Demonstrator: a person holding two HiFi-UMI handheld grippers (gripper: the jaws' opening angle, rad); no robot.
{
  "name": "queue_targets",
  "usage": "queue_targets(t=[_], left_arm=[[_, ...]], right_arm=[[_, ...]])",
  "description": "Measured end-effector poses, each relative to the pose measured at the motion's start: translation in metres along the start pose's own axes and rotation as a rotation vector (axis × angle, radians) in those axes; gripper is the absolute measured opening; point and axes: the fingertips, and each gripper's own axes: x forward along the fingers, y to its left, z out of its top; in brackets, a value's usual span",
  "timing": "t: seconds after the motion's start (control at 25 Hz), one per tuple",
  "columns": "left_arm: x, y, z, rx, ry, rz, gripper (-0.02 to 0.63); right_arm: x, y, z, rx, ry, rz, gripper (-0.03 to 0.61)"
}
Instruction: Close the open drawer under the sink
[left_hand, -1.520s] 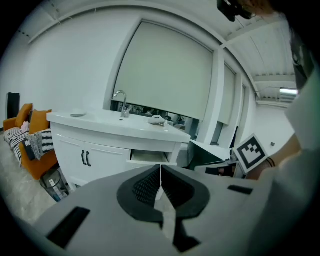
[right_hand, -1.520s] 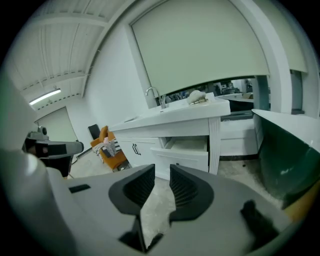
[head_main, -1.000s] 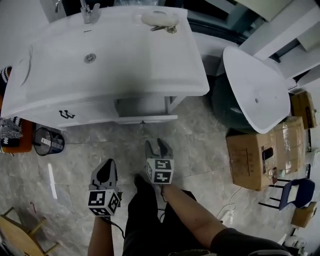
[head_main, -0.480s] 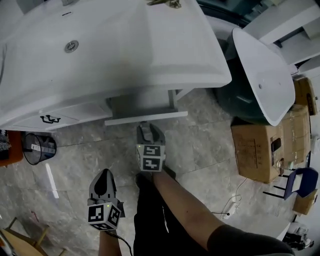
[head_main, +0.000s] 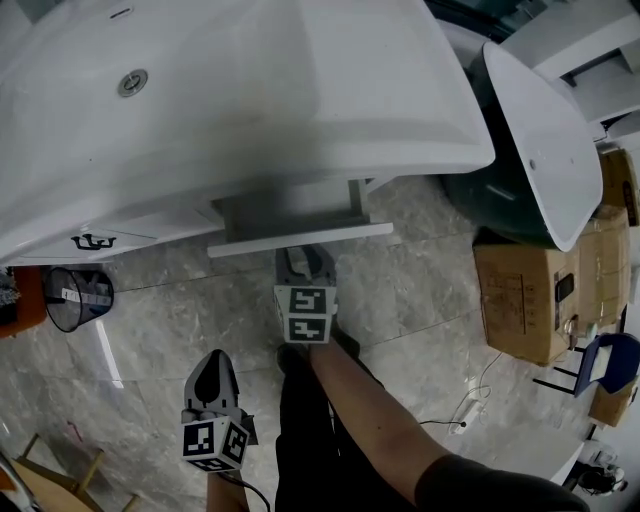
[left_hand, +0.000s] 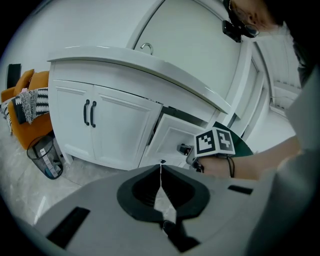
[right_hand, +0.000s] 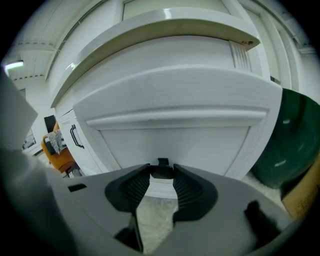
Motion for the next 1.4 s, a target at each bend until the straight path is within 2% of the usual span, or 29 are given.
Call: queue_targets(t=[0.12,0.2,0.68,1.0,1.4], left_arm=[[0.003,-0.002,0.000,-0.005,0.001,-0.017,0.015],[0.004,-0.003,-0.001,-0.006,0.007,-0.023,0.015],[0.012,-0.008,0.002,0.005,0.019,-0.017,0.015],[0.014,-0.004,0.000,-0.017,0.022,0.001,0.015],[0.010,-0.003,0.009,-0.028,0.000,0.010,0.015]], right_arm=[[0.002,-0.003,0.003,-0.100,0.015,-0.004,0.149],[0.003,-0.008,0.010,-0.116,0.005,-0.003,0.147],[0.032,-0.017,0.039,-0.115,0.001,0.023,0.147],[0.058,-0.019,0.060,-0.100,0.005,0.034,0.147],[0.062,-0.023,0.061,-0.048,-0.009,0.014,0.149]])
